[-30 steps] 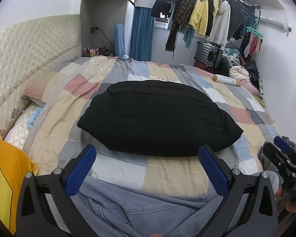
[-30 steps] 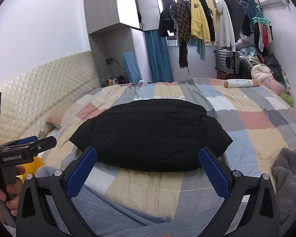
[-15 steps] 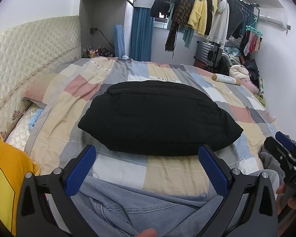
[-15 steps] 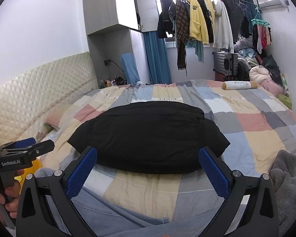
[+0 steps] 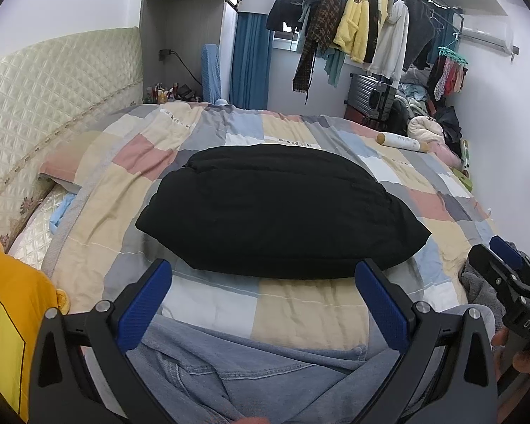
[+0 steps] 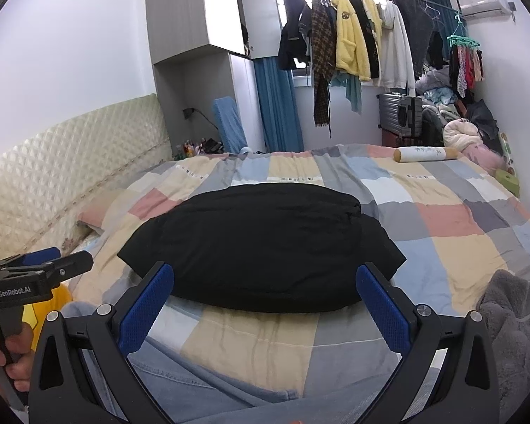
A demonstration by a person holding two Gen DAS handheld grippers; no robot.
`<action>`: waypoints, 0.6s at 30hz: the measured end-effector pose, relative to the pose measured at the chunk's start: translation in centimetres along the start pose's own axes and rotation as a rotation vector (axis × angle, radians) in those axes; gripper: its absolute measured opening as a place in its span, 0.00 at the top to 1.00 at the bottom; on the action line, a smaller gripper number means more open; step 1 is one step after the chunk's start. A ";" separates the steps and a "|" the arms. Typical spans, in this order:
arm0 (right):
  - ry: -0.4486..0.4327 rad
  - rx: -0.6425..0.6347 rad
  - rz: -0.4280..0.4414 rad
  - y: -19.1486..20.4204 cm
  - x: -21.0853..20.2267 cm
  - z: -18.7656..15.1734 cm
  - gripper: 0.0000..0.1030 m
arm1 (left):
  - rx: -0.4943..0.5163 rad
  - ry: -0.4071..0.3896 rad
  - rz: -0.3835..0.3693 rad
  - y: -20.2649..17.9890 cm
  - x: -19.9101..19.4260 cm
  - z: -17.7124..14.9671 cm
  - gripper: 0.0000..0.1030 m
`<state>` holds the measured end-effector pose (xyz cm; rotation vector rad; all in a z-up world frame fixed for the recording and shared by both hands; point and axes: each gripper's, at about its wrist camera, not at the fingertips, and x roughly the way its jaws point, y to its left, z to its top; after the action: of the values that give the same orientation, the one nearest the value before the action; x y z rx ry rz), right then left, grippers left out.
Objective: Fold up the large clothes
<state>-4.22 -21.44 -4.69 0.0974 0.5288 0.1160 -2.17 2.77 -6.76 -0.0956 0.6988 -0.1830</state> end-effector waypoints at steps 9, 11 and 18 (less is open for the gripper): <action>0.002 0.004 0.001 -0.2 0.0 0.1 0.00 | -0.002 -0.002 0.000 -0.4 -0.2 0.1 0.00; 0.000 0.004 -0.001 -0.2 -0.1 0.1 0.00 | -0.004 -0.003 0.001 -0.4 -0.2 0.0 0.00; 0.007 -0.001 -0.005 -0.2 0.0 0.4 0.00 | -0.003 0.000 0.001 -0.4 -0.3 -0.1 0.00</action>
<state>-4.00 -21.65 -4.34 0.0943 0.5355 0.1118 -2.51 2.40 -6.53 -0.0978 0.6990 -0.1806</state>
